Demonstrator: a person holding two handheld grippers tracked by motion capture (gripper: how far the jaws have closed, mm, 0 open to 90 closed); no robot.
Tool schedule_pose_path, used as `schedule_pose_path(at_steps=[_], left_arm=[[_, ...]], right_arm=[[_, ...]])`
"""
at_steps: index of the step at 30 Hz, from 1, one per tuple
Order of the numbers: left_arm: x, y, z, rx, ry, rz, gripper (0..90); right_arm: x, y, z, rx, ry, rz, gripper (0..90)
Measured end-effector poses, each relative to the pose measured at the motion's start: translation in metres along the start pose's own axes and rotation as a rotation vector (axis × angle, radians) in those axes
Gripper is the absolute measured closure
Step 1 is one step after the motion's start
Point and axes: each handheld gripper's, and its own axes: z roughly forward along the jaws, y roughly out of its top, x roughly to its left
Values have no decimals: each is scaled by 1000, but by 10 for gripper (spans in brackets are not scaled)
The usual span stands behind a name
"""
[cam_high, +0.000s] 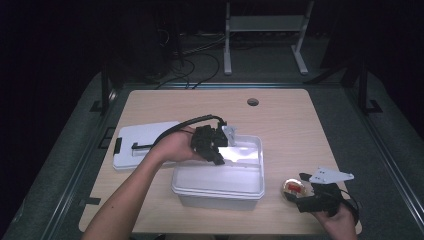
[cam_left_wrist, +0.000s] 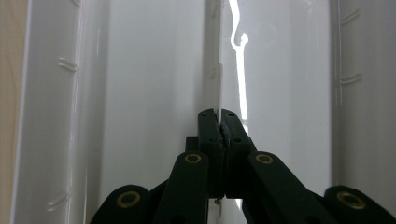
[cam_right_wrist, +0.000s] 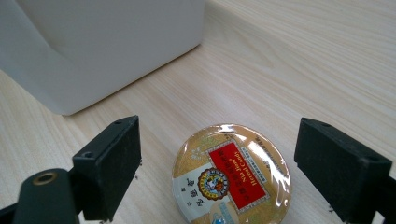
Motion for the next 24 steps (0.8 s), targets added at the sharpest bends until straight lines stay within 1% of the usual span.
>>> schedule_pose_path(at_steps=[2, 3, 4, 5, 7, 8, 9, 10, 12, 13, 15, 16, 18, 19, 20, 21, 22, 23, 24], left_arm=[[-1, 0, -8, -24, -2, 4, 893], [-1, 0, -8, -24, -2, 4, 894], [-2, -1, -15, -45, 4, 4, 893], [-4, -1, -18, -54, 7, 1, 893], [-6, -2, -24, -55, 12, 8, 893], [-6, -2, -24, -55, 12, 8, 894], [-8, -3, -30, -51, 22, 9, 893], [-8, -3, -30, -51, 22, 9, 893], [-10, -6, -36, -46, 33, 9, 893], [-12, -9, -41, -48, 40, 4, 893], [-12, -10, -44, -50, 45, 5, 893], [-15, -14, -50, -47, 52, -1, 893], [-17, -19, -56, -39, 65, -3, 893], [-18, -21, -60, -40, 73, -8, 893], [-18, -21, -60, -40, 73, -8, 893], [-18, -24, -64, -40, 80, -13, 893], [-20, -30, -71, -48, 92, -25, 893], [-20, -30, -71, -48, 92, -25, 893], [-21, -34, -75, -52, 97, -31, 893]], right_arm=[[0, 0, 0, 4, 1, -1, 142], [0, 0, 1, 5, 3, -2, 142], [0, 0, 1, 5, 3, -2, 142], [0, 0, 1, 5, 3, -2, 142], [0, 0, 1, 5, 1, -2, 142], [0, 0, 1, 5, 1, -2, 142], [0, 0, 1, 5, -1, 2, 142], [0, 0, 1, 6, 0, 3, 142], [0, -1, 1, 9, 0, 2, 142], [0, -1, 1, 9, 0, 2, 142], [0, -1, 1, 10, -1, 3, 142], [0, 0, 2, 11, -2, 4, 142], [0, 0, 2, 13, -4, 4, 142], [0, 0, 2, 14, -5, 3, 142], [0, 0, 2, 14, -5, 3, 142], [0, -1, 2, 14, -6, 2, 142], [0, -1, 1, 14, -8, 3, 142], [0, -1, 1, 14, -8, 3, 142], [0, -1, 1, 13, -10, 5, 142]])
